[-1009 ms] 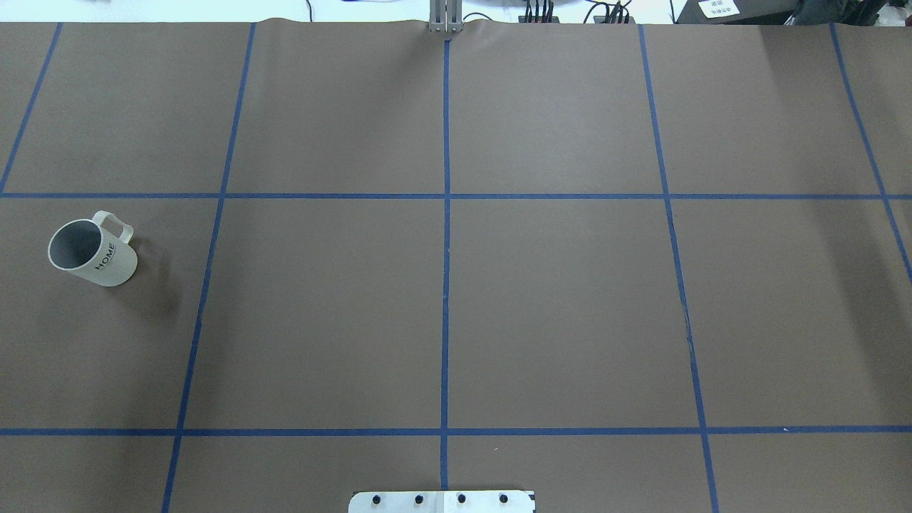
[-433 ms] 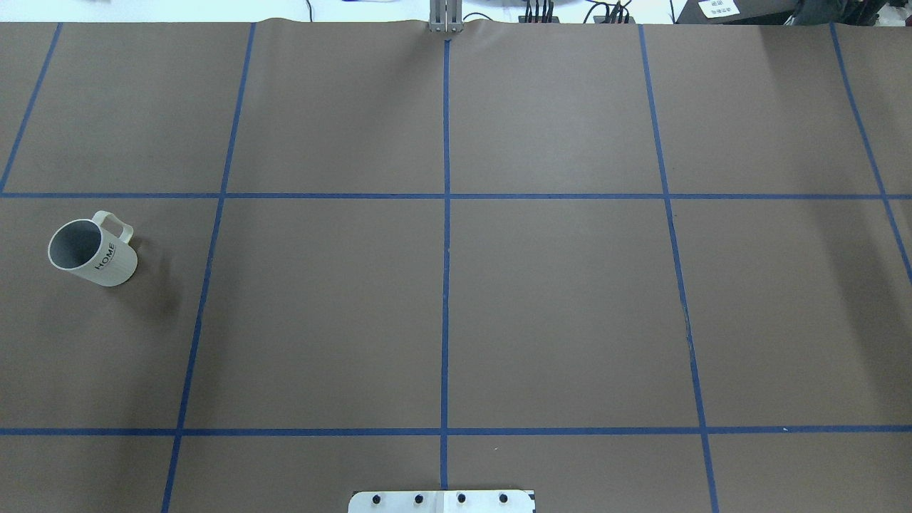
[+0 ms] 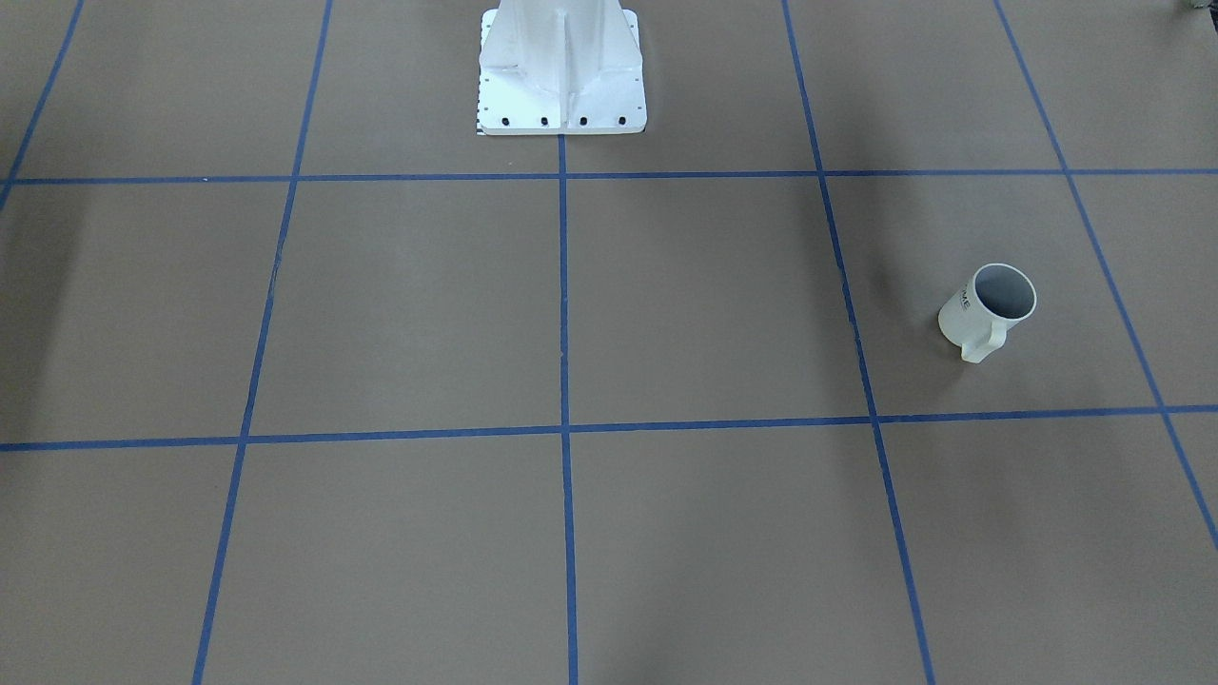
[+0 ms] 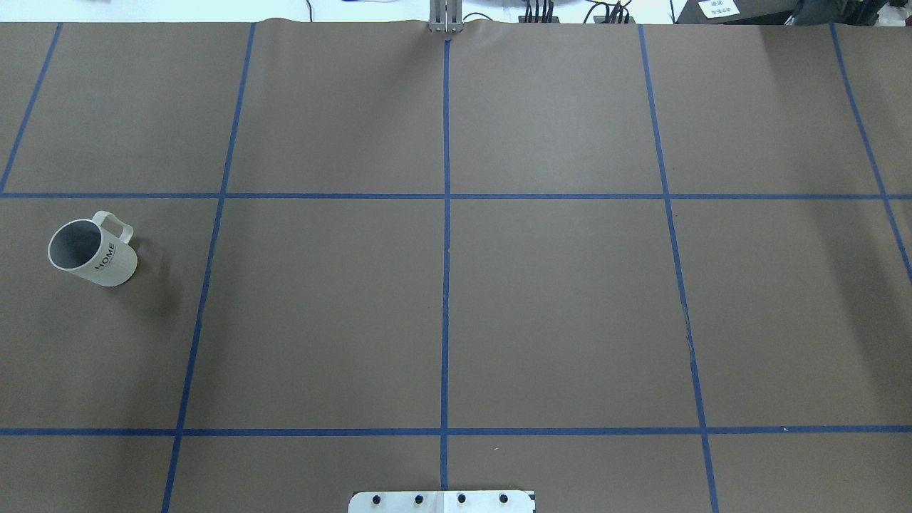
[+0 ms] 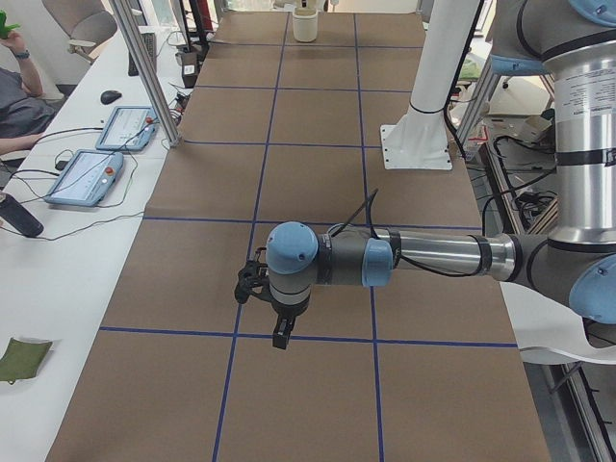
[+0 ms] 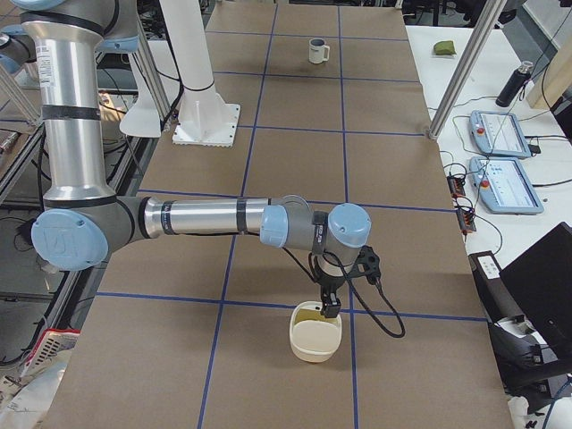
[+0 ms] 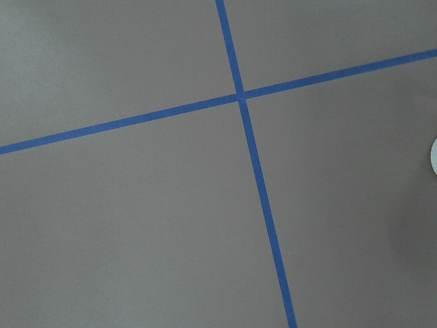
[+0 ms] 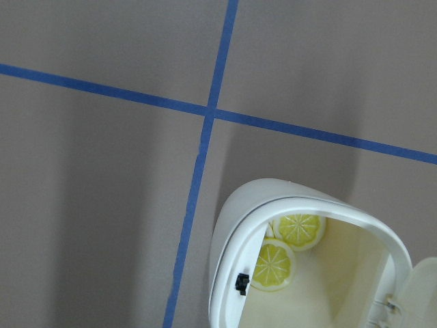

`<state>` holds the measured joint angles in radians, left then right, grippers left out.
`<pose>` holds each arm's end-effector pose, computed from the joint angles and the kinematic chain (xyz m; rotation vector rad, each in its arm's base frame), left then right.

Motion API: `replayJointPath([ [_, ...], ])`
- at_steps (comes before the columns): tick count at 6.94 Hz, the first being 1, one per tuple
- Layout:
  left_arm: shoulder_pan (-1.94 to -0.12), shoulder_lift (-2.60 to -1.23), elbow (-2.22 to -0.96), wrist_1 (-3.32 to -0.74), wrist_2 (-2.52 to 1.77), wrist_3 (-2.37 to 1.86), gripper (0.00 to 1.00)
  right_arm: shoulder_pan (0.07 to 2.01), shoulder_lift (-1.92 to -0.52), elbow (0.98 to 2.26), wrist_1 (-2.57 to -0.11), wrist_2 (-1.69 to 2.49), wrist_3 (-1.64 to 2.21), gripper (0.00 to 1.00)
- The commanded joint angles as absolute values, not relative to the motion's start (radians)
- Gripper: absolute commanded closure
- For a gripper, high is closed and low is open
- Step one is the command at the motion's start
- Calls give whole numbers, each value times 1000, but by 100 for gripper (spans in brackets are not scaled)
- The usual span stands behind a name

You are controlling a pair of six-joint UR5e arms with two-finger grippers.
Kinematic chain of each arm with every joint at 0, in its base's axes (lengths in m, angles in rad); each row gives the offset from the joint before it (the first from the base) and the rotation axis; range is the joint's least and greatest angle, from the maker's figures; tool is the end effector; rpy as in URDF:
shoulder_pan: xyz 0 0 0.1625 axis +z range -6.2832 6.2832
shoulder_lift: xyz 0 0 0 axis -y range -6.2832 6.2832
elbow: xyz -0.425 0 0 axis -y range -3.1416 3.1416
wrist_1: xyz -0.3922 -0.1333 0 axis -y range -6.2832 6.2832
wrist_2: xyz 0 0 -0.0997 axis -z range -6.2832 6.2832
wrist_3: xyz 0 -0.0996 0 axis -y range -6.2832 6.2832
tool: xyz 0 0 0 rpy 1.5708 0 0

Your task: Left arm hands cup to right arm to dump lemon

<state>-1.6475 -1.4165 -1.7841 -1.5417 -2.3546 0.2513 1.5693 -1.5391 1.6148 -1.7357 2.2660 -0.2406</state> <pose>-0.0956 -0.4219 0.6268 0.1562 0.7697 0.1773 0.0688 -0.4971 0.6427 -0.0021 -0.7012 -0.2011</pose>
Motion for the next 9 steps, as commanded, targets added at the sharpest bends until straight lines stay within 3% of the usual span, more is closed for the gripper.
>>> replayJointPath([
  [1, -1647, -1416, -1784, -1542, -2355, 250, 0, 1569, -1539, 1615, -1735, 2269, -238, 0],
  [9, -1647, -1416, -1778, -1542, -2353, 250, 0, 1566, -1537, 1621, -1735, 2269, -215, 0],
])
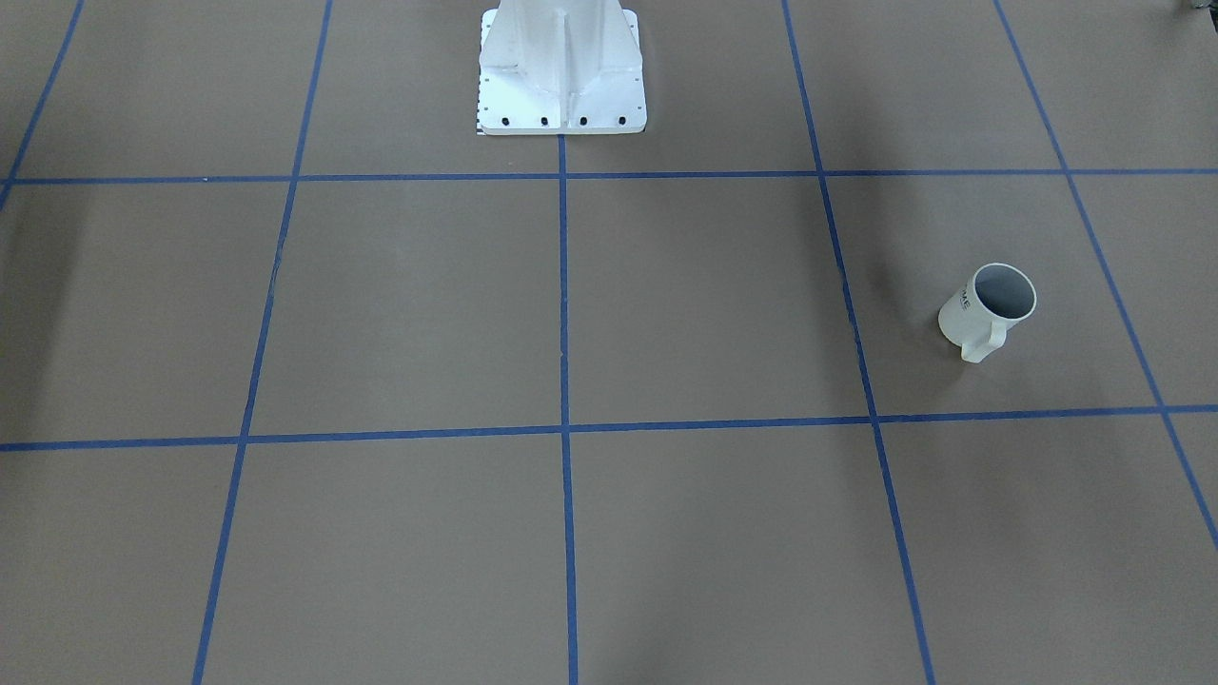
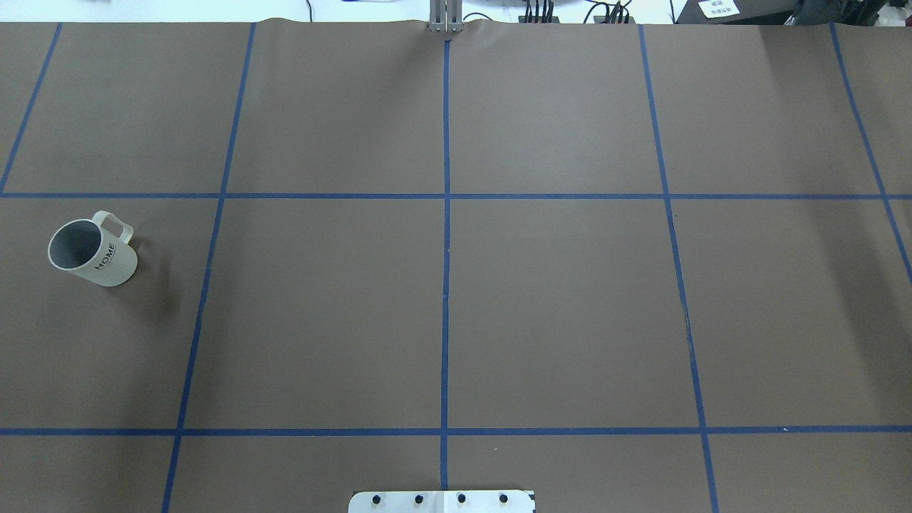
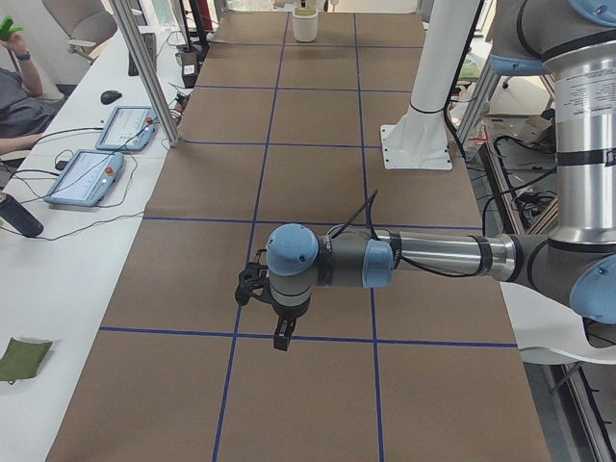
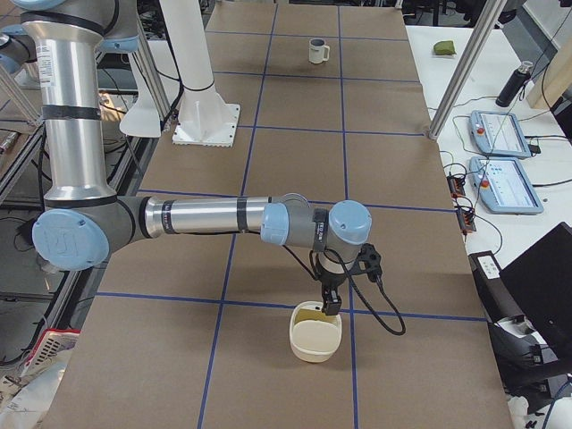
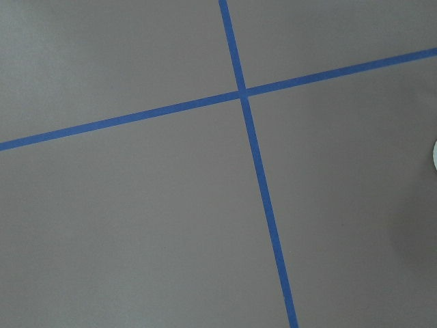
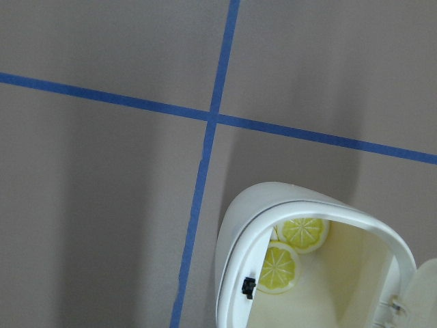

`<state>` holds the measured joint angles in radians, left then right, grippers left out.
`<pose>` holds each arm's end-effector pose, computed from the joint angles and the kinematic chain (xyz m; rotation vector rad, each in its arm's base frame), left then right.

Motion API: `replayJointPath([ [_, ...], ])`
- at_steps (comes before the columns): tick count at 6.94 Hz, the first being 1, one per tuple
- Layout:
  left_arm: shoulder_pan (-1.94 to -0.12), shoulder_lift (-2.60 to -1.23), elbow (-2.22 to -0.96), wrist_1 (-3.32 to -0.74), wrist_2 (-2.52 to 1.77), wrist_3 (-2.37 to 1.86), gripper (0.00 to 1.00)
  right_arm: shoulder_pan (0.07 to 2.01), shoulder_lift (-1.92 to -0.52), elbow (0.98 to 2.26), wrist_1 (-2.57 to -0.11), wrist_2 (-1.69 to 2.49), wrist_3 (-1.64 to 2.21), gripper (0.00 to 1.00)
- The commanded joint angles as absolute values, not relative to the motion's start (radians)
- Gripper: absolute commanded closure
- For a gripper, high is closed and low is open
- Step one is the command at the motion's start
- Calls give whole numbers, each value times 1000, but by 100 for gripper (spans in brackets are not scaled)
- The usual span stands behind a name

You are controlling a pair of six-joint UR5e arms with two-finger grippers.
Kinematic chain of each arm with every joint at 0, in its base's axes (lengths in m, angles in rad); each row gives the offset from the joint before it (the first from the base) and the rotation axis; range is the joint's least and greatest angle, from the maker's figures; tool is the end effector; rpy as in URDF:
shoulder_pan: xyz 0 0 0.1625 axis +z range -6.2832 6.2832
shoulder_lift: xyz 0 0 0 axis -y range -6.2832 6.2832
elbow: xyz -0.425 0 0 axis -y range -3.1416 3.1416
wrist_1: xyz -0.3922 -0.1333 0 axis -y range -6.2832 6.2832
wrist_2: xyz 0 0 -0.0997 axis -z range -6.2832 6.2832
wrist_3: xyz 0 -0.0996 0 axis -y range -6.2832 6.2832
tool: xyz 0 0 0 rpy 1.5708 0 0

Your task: Left arm hands cup to right arm to dump lemon

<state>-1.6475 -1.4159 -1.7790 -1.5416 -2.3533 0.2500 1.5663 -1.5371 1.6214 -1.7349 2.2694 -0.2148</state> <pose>-0.0956 -0.4214 0.6297 0.1500 0.7694 0.1738 0.0670 -0.4987 0.6382 -0.0028 -0.7034 -0.1823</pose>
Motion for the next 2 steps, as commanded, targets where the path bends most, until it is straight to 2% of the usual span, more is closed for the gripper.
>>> replayJointPath([
  [1, -1647, -1416, -1773, -1542, -2353, 250, 0, 1565, -1537, 1621, -1735, 2270, -215, 0],
  [2, -1646, -1417, -1772, -1542, -2353, 250, 0, 1565, -1537, 1621, -1735, 2270, -215, 0],
])
